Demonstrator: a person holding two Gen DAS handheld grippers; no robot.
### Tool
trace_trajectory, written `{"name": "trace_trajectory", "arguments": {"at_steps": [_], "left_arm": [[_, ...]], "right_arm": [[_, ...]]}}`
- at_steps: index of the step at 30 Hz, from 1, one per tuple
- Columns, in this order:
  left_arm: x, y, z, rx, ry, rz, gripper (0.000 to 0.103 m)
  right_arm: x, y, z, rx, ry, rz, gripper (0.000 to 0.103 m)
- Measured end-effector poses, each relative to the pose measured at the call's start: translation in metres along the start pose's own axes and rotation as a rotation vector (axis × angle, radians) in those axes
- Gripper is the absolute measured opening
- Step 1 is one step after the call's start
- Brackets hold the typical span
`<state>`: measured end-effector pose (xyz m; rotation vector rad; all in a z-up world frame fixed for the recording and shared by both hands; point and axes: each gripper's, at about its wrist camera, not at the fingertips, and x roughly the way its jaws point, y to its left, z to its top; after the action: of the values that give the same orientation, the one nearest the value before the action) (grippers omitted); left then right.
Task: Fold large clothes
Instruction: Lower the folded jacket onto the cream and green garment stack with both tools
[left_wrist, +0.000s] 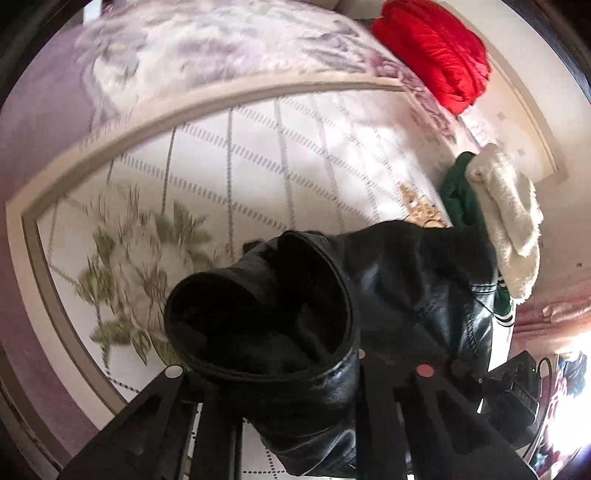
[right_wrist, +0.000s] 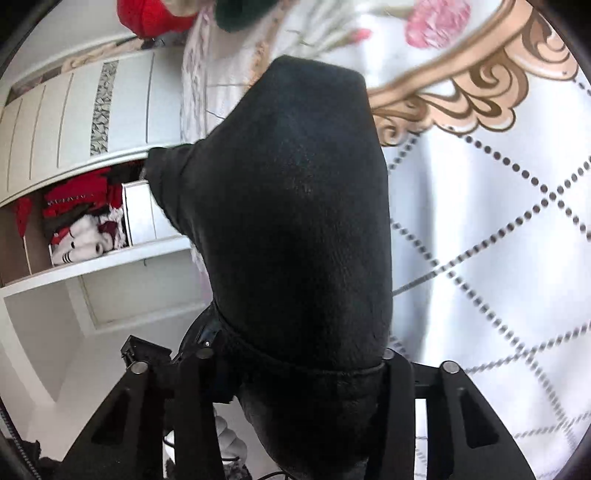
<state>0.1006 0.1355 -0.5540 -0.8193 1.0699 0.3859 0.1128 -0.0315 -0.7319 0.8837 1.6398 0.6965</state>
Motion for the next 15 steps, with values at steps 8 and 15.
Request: {"name": "trace_trajectory", "arguments": {"at_steps": [8,15], "left_arm": [[-0.046,-0.023,0.028,0.06,-0.014,-0.025,0.012],[-0.09,-0.079,0.085,0.098,-0.052,-0.061,0.012]], "right_arm": [[-0.024,0.063,0.0,-0.066,-0.023,0.022,0.039],[-0.063,0.142,0.031,-0.116,-0.044,0.037,0.038]]}}
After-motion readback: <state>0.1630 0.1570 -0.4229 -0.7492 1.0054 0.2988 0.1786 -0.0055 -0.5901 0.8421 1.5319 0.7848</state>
